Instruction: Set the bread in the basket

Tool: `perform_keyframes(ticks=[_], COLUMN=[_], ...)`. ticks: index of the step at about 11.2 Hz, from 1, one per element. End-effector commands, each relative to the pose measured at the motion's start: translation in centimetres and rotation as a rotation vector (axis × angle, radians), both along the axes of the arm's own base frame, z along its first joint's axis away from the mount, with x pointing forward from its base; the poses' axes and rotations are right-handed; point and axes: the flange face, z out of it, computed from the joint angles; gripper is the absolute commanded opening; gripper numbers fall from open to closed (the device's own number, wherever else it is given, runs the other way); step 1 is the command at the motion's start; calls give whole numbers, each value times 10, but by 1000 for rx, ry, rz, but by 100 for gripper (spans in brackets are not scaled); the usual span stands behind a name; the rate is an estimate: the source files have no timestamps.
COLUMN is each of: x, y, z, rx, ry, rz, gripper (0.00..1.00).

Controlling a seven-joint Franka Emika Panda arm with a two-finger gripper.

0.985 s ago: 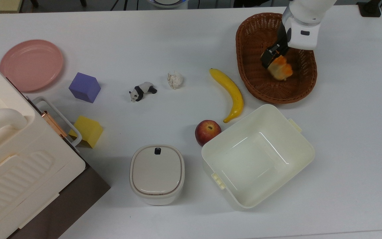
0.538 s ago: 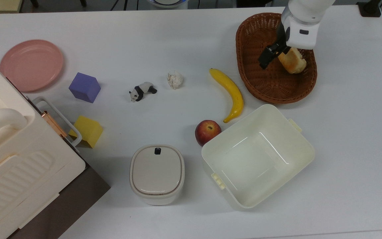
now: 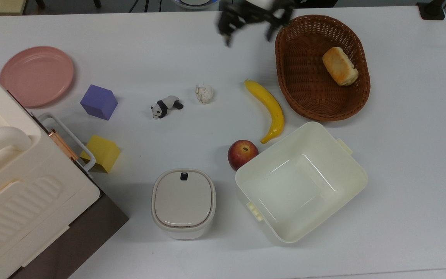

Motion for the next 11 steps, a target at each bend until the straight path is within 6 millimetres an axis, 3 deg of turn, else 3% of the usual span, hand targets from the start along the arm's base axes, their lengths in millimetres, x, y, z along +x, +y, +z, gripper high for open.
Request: perform_keyframes(ticks=[1,2,4,7,9,11], x=[-27,-34,-33,-28,-26,-29], y=[-115,-139,-162,-182,-187,-203], z=[49,59,82,72,64,63], rx=[67,70,94,150,203,270], ry=[18,12,-50,-30,6,26], rz=[-251,-298,-445,-509,-402,-393], gripper=[100,100,100,100,100,100])
